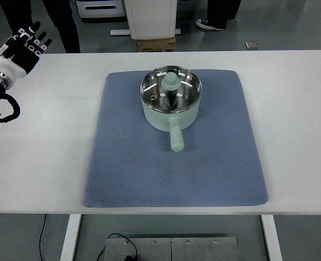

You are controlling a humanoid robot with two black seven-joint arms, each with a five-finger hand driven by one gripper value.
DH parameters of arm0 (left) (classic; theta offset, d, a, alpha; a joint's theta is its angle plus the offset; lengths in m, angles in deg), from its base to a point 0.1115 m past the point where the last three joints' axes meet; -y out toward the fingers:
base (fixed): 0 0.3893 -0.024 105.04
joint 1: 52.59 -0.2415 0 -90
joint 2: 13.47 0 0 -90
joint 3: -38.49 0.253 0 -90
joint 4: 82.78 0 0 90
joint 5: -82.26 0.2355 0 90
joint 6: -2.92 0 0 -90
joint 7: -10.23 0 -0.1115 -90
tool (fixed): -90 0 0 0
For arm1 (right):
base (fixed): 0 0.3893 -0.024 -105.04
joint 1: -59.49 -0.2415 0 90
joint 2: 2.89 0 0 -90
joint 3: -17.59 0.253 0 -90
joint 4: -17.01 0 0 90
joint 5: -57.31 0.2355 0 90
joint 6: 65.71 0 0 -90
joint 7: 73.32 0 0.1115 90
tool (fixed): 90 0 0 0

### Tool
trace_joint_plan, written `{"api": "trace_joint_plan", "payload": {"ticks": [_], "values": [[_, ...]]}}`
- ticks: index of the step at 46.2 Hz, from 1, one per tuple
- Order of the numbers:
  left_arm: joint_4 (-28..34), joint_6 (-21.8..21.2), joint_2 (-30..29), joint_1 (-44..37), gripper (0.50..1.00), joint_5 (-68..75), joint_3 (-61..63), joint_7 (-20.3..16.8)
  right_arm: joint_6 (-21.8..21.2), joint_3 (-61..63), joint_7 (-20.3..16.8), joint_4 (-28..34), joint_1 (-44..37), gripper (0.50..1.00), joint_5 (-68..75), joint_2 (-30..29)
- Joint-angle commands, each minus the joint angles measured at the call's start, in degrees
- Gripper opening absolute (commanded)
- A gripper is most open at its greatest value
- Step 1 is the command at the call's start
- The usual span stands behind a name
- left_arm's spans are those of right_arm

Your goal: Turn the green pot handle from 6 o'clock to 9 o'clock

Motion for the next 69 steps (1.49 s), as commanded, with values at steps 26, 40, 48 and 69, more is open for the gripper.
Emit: {"api": "trace_joint_plan", "payload": {"ticks": [26, 40, 48, 69], "values": [[-27.4, 0.5, 5.1, 11.8, 1.0, 12.1, 17.3, 2.2, 0.0, 0.0, 0.0, 0.0, 0.0, 1.0, 0.0, 0.0], [-34.2, 1.5, 7.8, 18.1, 1.0, 12.1, 33.5, 3.6, 0.0, 0.0, 0.1, 0.0, 0.0, 1.0, 0.0, 0.0], [-39.2, 2.4, 7.8, 20.6, 1.0, 12.2, 39.7, 3.7, 0.0, 0.0, 0.0, 0.0, 0.0, 1.0, 0.0, 0.0], [-42.0, 9.6, 7.7, 25.3, 1.0, 20.7, 53.9, 3.8, 0.0, 0.0, 0.0, 0.0, 0.0, 1.0, 0.0, 0.0]]}}
